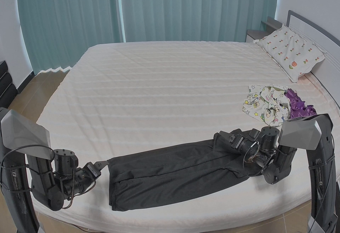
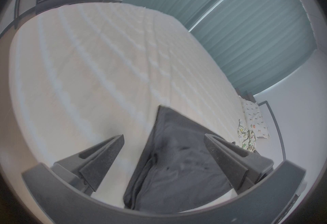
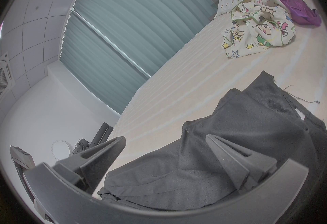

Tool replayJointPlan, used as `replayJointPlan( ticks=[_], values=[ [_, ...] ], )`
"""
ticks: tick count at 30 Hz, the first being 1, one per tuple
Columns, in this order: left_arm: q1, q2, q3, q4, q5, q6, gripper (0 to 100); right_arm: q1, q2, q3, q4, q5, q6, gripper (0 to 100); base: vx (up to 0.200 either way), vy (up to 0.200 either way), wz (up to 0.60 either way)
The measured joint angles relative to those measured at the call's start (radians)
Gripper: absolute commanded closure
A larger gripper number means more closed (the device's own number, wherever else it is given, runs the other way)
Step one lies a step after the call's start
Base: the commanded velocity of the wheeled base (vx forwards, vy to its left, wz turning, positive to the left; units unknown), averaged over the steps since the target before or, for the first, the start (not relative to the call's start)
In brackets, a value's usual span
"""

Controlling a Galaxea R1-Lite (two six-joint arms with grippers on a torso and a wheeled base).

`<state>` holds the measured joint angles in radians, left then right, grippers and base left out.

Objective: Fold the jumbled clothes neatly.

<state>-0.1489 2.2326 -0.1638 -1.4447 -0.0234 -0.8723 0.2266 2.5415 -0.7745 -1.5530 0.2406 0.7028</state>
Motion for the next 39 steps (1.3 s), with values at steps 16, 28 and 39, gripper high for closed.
replayJointPlan(
  ticks=[16,28,39],
  values=[
    [-0.011,0.196,-0.402,0.121,0.009,0.214,0,0.003,0.016,-0.011,0.0,-0.003,0.0,0,0.0,0.0,0.0],
    [-0.017,0.246,-0.447,0.147,0.002,0.228,100,0.006,0.021,-0.015,0.0,-0.006,0.0,0,0.0,0.0,0.0],
    [-0.01,0.261,-0.486,0.142,0.063,0.226,100,0.006,0.021,-0.014,0.0,-0.006,-0.002,0,0.0,0.0,0.0]
  ],
)
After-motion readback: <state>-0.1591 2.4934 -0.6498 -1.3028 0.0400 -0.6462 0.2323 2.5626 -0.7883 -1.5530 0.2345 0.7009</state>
